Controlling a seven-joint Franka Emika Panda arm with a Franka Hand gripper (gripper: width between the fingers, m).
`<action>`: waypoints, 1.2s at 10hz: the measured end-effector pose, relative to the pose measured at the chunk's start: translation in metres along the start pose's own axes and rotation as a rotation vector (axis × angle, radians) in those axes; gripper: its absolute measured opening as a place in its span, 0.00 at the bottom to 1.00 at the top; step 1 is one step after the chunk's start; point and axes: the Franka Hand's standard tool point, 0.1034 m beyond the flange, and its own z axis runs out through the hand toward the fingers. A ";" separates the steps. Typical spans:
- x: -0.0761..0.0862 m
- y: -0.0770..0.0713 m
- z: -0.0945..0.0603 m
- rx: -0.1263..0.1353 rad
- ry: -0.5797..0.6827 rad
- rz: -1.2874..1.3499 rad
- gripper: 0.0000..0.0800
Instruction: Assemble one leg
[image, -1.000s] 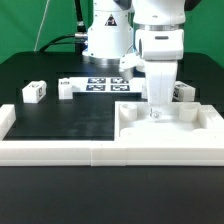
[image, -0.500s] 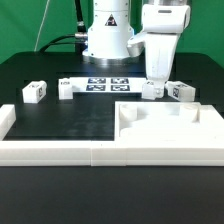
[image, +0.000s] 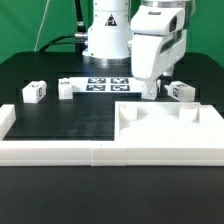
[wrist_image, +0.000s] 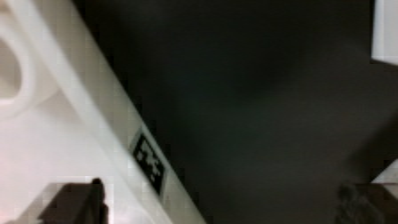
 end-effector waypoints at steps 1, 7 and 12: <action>-0.004 -0.011 0.000 0.001 0.008 0.157 0.81; 0.021 -0.061 0.002 0.026 0.010 0.541 0.81; 0.014 -0.069 0.001 0.110 -0.244 0.538 0.81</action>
Offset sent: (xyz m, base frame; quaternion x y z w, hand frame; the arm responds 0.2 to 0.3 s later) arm -0.0192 0.0251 0.0055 -0.0174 -0.0140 0.2768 0.9607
